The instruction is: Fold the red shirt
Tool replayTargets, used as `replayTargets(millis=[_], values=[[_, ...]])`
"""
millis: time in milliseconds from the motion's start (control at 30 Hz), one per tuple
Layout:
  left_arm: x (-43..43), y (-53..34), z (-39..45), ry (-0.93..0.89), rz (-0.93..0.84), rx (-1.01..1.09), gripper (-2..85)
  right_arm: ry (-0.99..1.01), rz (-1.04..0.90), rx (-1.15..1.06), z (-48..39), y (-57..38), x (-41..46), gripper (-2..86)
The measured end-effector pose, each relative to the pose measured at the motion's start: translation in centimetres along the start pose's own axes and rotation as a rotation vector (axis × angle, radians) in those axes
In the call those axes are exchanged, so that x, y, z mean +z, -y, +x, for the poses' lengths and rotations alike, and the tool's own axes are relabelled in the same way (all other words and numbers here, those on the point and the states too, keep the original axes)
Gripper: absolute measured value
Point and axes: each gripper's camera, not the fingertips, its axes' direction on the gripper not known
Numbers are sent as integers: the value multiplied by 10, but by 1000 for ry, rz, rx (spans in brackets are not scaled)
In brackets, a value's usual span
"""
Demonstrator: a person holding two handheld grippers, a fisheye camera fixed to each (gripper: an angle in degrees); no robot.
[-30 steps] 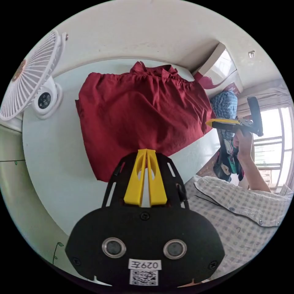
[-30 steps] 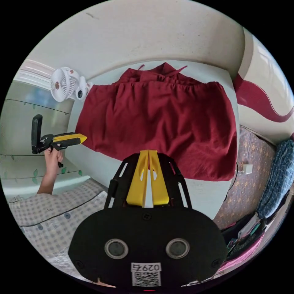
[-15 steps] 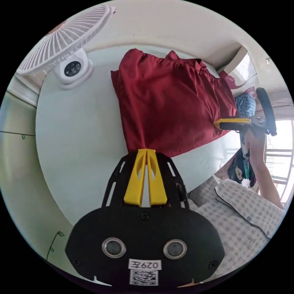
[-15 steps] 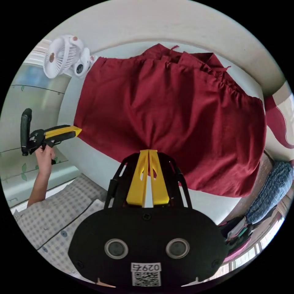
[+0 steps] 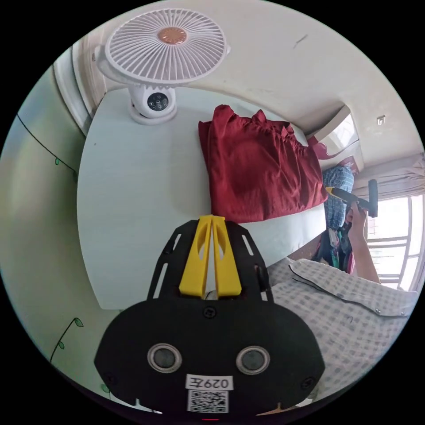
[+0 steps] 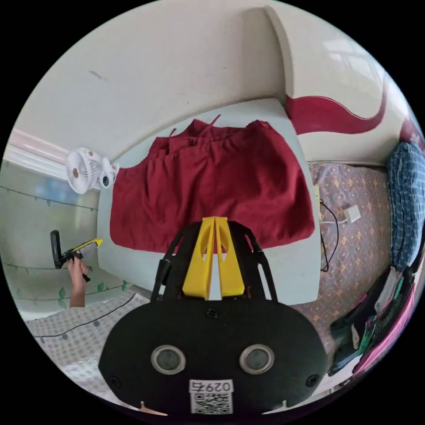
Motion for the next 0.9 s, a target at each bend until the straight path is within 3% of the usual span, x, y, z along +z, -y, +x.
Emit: replayTargets(millis=[200, 333, 433, 533, 667, 900], values=[[14, 2, 2, -60, -50, 50, -10, -27, -151, 313, 83, -20, 32, -3], [51, 5, 8, 137, -243, 98, -10, -11, -199, 358, 83, -28, 28, -3], [46, 0, 9, 183, -258, 142, -10, -52, -47, 252, 48, -37, -1, -3], [37, -10, -10, 116, -236, 81, -10, 48, -30, 48, -11, -44, -12, -4], [7, -41, -49, -35, -116, -63, -10, 212, -231, -414, -146, -58, 15, -4], [-34, -123, -102, -83, 36, -282, -10, 105, -454, -1051, -359, -124, 83, 16]])
